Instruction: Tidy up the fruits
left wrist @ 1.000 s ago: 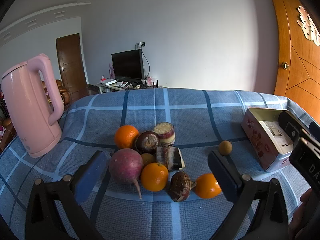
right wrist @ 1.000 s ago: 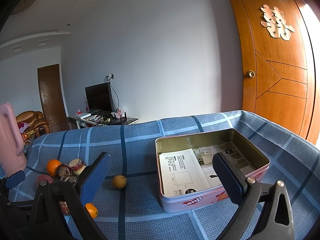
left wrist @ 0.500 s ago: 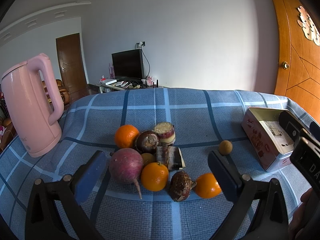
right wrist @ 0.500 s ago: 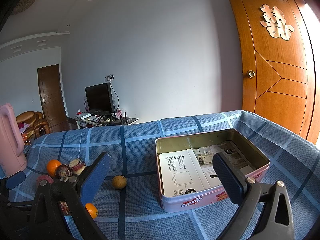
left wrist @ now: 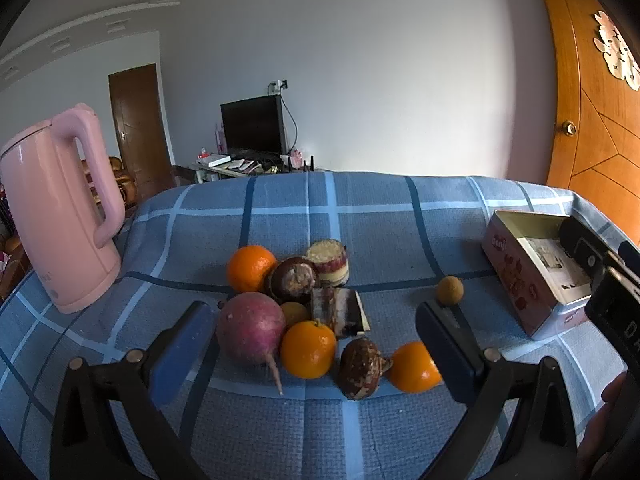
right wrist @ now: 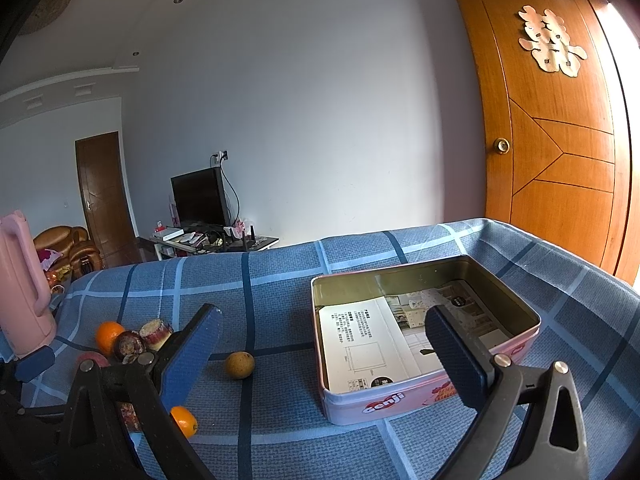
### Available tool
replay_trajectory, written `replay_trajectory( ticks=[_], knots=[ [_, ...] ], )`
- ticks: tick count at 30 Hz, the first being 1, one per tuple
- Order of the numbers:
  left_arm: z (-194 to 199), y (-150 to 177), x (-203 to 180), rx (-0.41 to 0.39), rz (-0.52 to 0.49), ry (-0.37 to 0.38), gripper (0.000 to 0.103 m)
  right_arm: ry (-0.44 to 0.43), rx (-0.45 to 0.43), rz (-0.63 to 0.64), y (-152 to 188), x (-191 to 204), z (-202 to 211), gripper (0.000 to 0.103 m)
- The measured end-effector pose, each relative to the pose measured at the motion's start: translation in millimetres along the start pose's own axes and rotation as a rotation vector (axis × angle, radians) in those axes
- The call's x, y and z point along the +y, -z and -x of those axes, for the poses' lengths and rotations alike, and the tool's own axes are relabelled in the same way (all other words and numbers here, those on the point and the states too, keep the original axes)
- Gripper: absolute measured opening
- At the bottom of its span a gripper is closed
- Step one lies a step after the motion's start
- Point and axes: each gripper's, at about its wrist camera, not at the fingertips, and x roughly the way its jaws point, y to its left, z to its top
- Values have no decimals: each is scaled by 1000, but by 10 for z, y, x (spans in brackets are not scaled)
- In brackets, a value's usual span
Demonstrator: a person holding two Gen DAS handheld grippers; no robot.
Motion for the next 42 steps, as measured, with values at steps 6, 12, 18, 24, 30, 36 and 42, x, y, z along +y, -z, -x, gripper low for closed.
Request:
replay_trajectory(
  ticks=[6,12,18,24,30,36,42],
  knots=[
    [-12,11,-2,8,-6,11,103,-10,11,-6,2,-13,-14,102],
    [-83,-42,96,47,-51,-9,103,-29,29,-19,12,-34,-30,102],
    [-139,-227,730,63,68,-129,103,-121,97,-3,45,51,-100,89],
    [-195,-254,1019,119,105,-59,94,-307,238,88,131,358,-224,68],
    [-249,-230,1048,175,129,21,79,-396,383,164,281,580,-388,68],
    [-167,-227,731,166,10,133,71,-440,482,188,410,729,-547,67],
    [-146,-213,621,172,-43,156,70,-489,543,265,493,903,-542,45]
  ],
)
